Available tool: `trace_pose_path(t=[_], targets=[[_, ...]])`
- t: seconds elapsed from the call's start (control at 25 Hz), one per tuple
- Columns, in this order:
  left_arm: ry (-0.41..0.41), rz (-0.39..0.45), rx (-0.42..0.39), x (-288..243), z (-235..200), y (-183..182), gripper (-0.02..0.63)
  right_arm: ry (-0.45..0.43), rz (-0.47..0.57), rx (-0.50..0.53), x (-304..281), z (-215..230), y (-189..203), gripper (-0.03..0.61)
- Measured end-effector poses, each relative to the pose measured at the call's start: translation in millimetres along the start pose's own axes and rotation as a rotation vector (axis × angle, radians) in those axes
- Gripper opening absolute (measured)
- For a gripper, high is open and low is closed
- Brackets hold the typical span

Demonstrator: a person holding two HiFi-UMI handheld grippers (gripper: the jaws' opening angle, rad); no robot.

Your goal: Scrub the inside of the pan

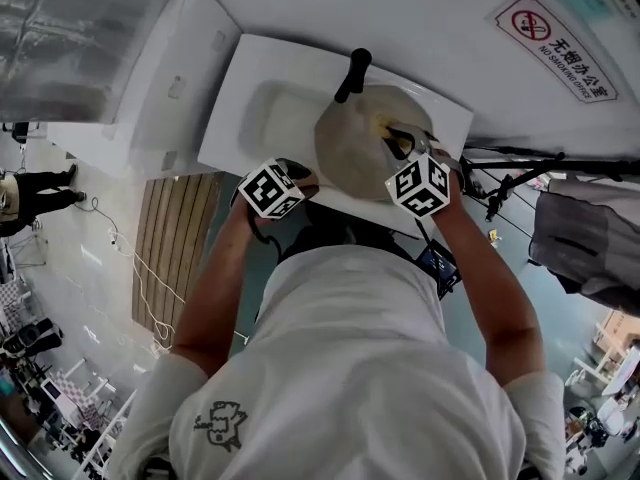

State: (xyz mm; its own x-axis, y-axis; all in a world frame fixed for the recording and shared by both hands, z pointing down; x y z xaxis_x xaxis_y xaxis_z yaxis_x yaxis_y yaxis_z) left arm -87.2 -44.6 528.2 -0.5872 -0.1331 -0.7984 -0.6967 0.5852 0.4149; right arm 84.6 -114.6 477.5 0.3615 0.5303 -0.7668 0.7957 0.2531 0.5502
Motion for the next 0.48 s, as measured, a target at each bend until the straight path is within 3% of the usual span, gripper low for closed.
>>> trace_pose_path(t=[0.32,0.48], targets=[[-0.133,0.281,-0.026,26.4,31.8,-66.1,0.137,0.008,0.142,-0.107,50.9,9.3,-1.2,0.064],[-0.202,0.426,-0.055,39.5,55.5,-92.2,0.093,0.007,0.184,-0.153,68.4,12.4,2.3,0.064]])
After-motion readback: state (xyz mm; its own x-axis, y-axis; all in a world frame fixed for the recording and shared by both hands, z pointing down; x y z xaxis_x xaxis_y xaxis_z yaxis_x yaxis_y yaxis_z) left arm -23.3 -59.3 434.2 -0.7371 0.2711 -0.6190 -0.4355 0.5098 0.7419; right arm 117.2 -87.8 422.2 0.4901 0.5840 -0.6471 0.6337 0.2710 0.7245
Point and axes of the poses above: the fingertips, and each gripper's own axes: x backward along the fingers, z to its right, y out of its underside, the point moved 4 cm from there along x, backward along the fingers, and after that the axes turned 3 degrees about x, right-handed, at the moved point
